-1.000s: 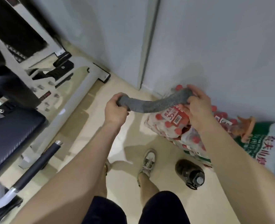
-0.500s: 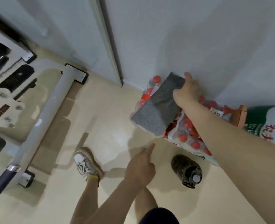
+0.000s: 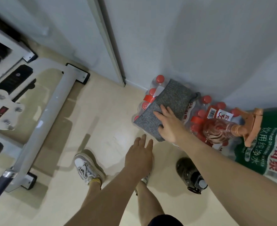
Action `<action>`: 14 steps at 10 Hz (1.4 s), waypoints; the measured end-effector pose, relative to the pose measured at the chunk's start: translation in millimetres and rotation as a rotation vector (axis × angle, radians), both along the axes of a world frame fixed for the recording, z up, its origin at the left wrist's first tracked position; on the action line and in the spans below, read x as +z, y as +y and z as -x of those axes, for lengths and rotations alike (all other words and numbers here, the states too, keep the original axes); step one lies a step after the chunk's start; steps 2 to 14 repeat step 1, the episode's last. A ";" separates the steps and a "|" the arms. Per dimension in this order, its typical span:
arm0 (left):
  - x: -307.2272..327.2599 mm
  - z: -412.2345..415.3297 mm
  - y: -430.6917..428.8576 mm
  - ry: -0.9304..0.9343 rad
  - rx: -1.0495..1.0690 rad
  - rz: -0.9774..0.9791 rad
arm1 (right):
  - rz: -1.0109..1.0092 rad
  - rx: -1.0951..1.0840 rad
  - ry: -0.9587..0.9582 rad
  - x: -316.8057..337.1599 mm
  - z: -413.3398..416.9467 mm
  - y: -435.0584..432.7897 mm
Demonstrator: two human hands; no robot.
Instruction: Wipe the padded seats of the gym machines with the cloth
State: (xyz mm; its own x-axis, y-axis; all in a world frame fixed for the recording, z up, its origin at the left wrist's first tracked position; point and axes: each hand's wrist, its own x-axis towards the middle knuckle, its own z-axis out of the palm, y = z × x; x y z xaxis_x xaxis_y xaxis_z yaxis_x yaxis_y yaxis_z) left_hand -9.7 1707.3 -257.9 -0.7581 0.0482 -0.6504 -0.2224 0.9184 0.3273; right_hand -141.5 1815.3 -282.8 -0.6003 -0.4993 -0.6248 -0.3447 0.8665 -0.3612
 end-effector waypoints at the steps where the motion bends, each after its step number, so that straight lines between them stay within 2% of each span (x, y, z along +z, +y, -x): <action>1: 16.6 -8.5 -2.8 -0.069 0.138 -0.071 | 0.032 -0.099 0.017 11.9 6.6 4.7; 14: 16.6 -8.5 -2.8 -0.069 0.138 -0.071 | 0.032 -0.099 0.017 11.9 6.6 4.7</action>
